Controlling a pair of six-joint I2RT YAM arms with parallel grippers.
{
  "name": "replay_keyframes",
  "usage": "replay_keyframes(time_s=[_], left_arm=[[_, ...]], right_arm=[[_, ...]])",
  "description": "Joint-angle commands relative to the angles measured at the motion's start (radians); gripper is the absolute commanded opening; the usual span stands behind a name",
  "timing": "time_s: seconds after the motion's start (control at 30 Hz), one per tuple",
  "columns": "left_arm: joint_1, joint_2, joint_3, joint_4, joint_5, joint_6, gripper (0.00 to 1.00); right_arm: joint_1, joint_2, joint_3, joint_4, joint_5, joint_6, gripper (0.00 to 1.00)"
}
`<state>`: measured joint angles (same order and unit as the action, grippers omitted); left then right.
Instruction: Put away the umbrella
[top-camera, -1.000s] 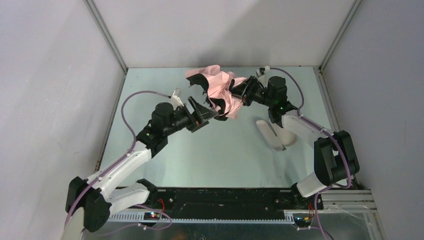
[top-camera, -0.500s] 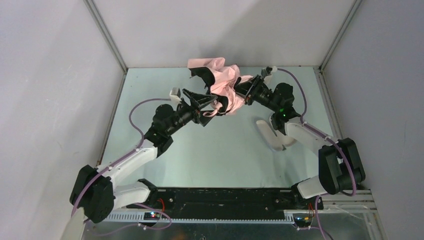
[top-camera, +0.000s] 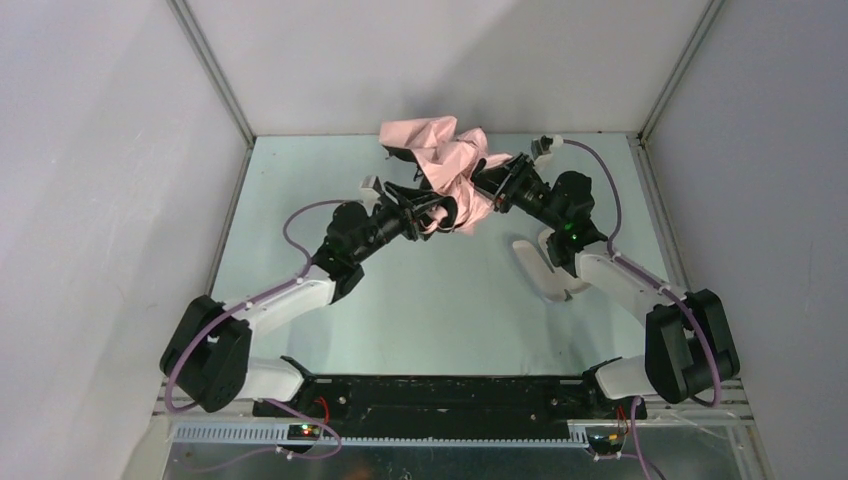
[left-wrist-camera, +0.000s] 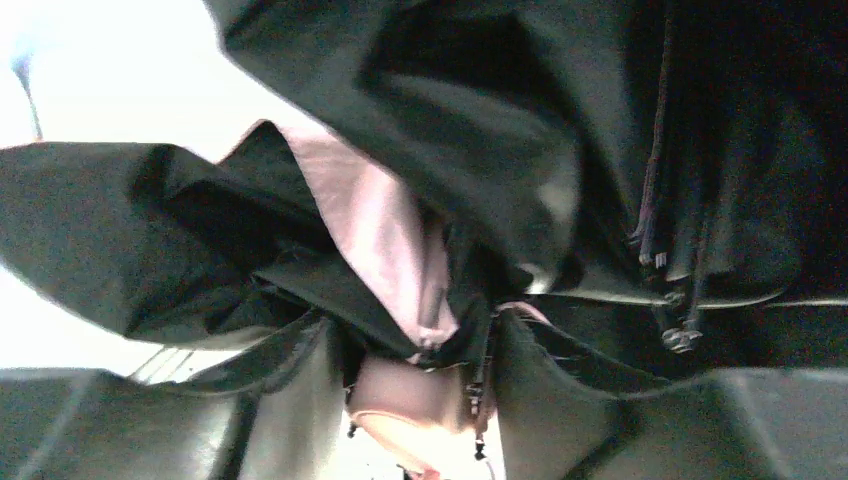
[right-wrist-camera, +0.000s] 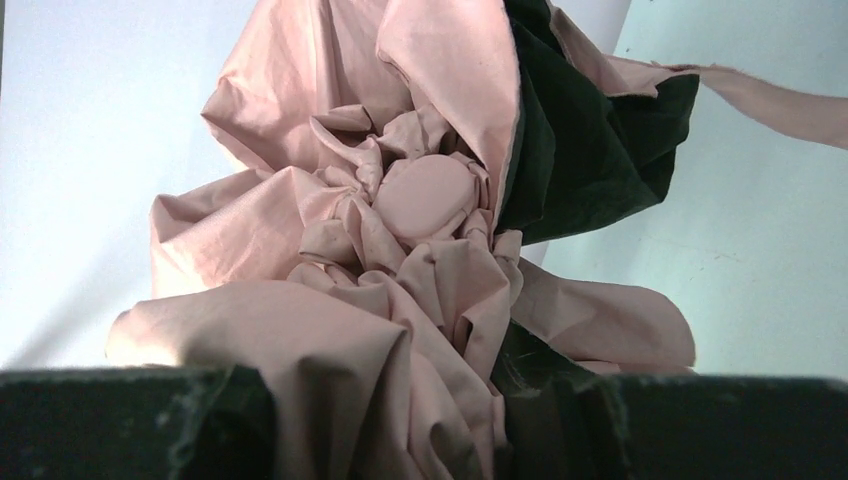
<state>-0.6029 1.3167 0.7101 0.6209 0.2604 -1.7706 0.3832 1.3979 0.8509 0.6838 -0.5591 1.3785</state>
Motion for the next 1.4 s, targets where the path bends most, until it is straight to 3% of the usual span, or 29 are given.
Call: replay_keyframes(time_s=[0.0,0.03,0.07,0.13,0.17,0.2,0.23,0.3,0.53,0.6,0.7,0.8,0.9,1.0,1.2,1.37], left_arm=[[-0.004,0.041,0.063,0.070,0.040,-0.028,0.34],[0.001,0.050,0.065,0.080,0.048,-0.031,0.26],[0.004,0.055,0.071,0.098,0.055,-0.031,0.09],[0.013,0.069,0.076,0.110,0.075,-0.033,0.01],[0.019,0.075,0.077,0.110,0.084,-0.035,0.01],[0.019,0.081,0.071,0.115,0.087,-0.038,0.00],[0.022,0.081,0.067,0.128,0.088,-0.049,0.00],[0.023,0.089,0.063,0.140,0.095,-0.058,0.00],[0.023,0.089,0.071,0.115,0.114,-0.062,0.00],[0.023,0.091,0.075,0.122,0.124,-0.062,0.00],[0.024,0.098,0.128,0.067,0.160,-0.014,0.00],[0.023,0.097,0.232,-0.191,0.251,0.186,0.00],[0.022,0.085,0.329,-0.324,0.285,0.370,0.00],[0.016,0.080,0.381,-0.490,0.287,0.503,0.00],[-0.012,0.056,0.404,-0.600,0.239,0.711,0.00],[-0.110,0.078,0.489,-0.794,0.175,0.962,0.00]], right_arm=[[0.055,-0.077,0.020,0.017,-0.027,-0.073,0.00],[0.058,-0.078,0.020,0.011,-0.027,-0.077,0.01],[0.061,-0.078,0.020,0.003,-0.027,-0.081,0.04],[0.059,-0.077,0.020,0.006,-0.026,-0.076,0.21],[0.054,-0.075,0.020,0.010,-0.025,-0.072,0.40],[0.050,-0.075,0.020,0.022,-0.020,-0.057,0.49],[0.042,-0.077,0.020,0.025,-0.017,-0.042,0.74],[0.033,-0.083,0.020,0.030,-0.010,-0.033,0.96],[0.027,-0.083,0.027,0.038,0.024,-0.039,0.99],[0.025,-0.092,0.048,-0.013,0.042,-0.053,0.99],[0.026,-0.099,0.122,-0.230,0.091,-0.092,0.99],[0.023,-0.089,0.190,-0.393,0.113,-0.156,1.00],[0.015,-0.087,0.226,-0.527,0.144,-0.164,1.00],[-0.016,-0.069,0.229,-0.530,0.100,-0.073,0.99],[-0.058,-0.023,0.263,-0.633,0.040,0.013,1.00],[-0.060,-0.016,0.267,-0.627,0.037,0.073,0.99]])
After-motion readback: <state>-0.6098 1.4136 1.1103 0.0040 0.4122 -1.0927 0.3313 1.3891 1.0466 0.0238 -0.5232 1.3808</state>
